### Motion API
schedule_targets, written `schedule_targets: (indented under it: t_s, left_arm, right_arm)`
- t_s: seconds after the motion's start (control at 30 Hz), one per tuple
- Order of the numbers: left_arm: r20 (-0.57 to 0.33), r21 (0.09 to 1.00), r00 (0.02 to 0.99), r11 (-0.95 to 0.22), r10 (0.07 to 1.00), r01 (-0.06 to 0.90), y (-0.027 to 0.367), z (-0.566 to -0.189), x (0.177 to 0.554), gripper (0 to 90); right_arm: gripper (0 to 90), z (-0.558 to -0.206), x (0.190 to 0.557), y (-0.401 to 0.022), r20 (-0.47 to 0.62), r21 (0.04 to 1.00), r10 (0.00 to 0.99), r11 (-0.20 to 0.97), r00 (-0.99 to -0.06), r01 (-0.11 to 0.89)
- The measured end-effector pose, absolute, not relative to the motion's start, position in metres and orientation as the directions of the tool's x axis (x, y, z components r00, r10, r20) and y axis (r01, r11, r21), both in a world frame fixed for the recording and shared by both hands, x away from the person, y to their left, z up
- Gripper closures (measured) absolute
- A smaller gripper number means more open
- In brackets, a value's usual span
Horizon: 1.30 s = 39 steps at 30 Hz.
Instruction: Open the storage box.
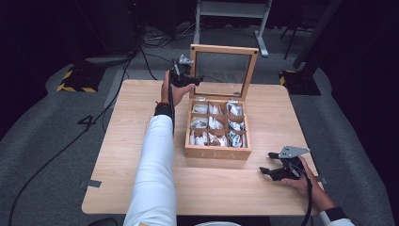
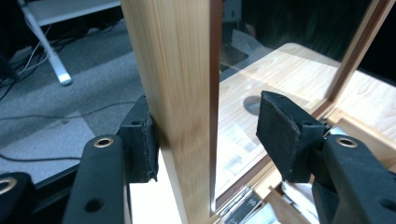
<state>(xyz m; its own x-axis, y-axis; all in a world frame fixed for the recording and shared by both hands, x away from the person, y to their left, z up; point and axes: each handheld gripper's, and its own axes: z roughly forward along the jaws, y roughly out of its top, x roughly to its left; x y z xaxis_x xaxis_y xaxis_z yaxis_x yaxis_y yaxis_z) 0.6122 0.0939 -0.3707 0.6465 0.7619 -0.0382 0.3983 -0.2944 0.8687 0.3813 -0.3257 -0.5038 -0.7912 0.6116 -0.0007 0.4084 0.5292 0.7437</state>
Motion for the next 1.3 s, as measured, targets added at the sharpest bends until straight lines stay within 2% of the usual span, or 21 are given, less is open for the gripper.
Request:
schedule_targets:
  t_s: [0.37,0.67,0.9,1.13,1.3]
  left_arm:
    - [-0.038,0.817,0.651,-0.351,0.758,0.457,0.098,-0.399,0.615,43.3]
    - [-0.018,0.796,0.65,-0.382,0.76,0.469,0.102,-0.409,0.598,40.7]
    - [0.006,0.786,0.672,-0.418,0.741,0.455,0.108,-0.404,0.568,37.2]
    - [0.04,0.772,0.669,-0.447,0.743,0.451,0.131,-0.399,0.535,32.5]
    - [0.094,0.734,0.689,-0.518,0.719,0.44,0.147,-0.404,0.51,28.3]
  right_arm:
    - [22.4,-0.504,0.382,-0.326,0.0,0.744,0.612,0.528,-0.79,0.409]
    - [22.1,-0.504,0.382,-0.326,-0.005,0.743,0.613,0.531,-0.79,0.408]
    - [22.1,-0.504,0.382,-0.326,-0.005,0.743,0.615,0.53,-0.789,0.408]
    - [22.2,-0.504,0.381,-0.326,-0.004,0.741,0.626,0.525,-0.78,0.418]
    - [26.7,-0.502,0.38,-0.325,-0.008,0.733,0.622,0.536,-0.783,0.419]
